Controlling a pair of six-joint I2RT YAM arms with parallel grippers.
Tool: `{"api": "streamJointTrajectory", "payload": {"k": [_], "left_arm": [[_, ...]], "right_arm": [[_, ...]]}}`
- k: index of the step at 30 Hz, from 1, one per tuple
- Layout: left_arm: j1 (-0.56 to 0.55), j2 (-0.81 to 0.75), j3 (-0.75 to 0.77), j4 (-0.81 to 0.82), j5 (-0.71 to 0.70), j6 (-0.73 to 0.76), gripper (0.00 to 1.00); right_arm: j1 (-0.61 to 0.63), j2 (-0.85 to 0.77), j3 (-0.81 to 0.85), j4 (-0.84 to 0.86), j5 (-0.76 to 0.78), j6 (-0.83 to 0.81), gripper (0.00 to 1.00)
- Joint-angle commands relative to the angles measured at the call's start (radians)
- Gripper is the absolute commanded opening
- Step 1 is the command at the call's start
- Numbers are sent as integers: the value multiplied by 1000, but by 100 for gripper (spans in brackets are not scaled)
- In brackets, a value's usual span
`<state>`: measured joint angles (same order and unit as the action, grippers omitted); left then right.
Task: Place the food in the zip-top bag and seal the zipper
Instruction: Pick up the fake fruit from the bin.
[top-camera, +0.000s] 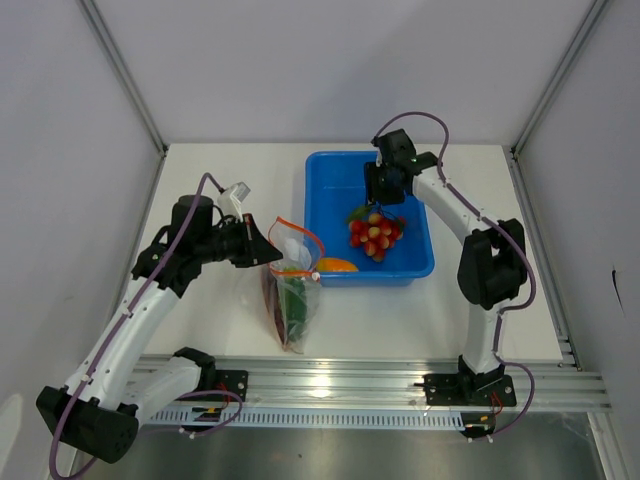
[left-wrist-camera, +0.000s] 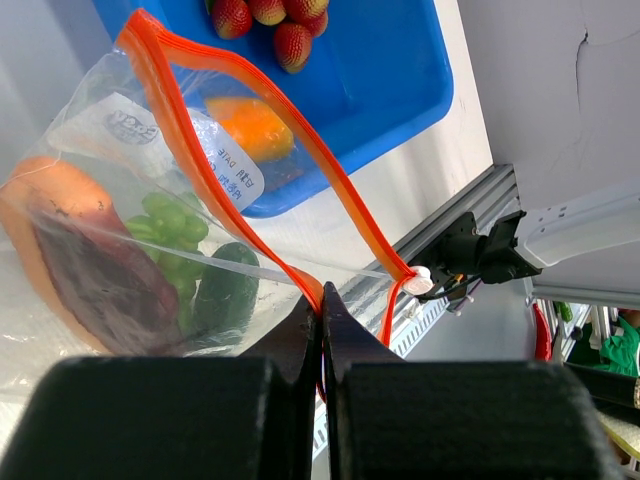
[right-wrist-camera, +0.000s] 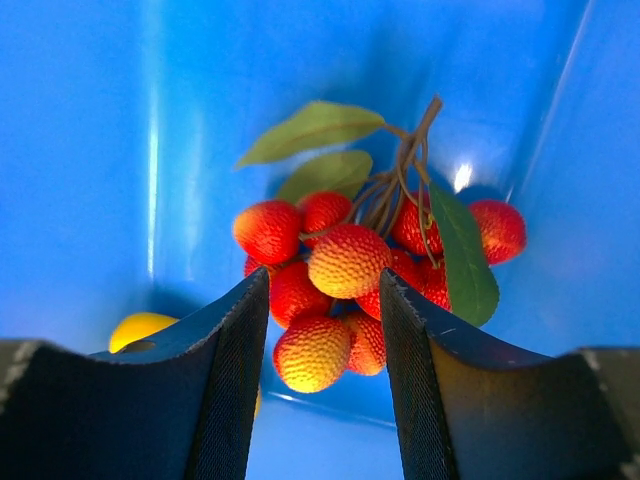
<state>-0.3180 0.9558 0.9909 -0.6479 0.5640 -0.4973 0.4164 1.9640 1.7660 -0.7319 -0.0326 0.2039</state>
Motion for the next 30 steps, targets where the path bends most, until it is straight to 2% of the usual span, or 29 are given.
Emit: {"api": "streamJointTrajectory", "payload": {"k": [1, 19, 23, 26, 27, 30], "left_arm": [[5, -8, 8, 45, 33, -4, 1], [5, -5, 11, 42, 33, -1, 1], [4, -3, 9, 44, 34, -3, 1], [5, -3, 8, 44, 33, -3, 1], [5, -2, 9, 44, 31, -3, 1], [5, 0, 6, 42, 33, -1, 1]], "right_arm": [[-5, 27, 3, -49, -12, 20, 51], [-4, 118, -59, 5, 19, 14, 52], [-4, 121, -59, 22, 28, 8, 49], [-4, 119, -53, 25, 33, 5, 41], [-4, 116, -54, 25, 33, 5, 26], [-2, 98, -57, 22, 30, 11, 3]]}}
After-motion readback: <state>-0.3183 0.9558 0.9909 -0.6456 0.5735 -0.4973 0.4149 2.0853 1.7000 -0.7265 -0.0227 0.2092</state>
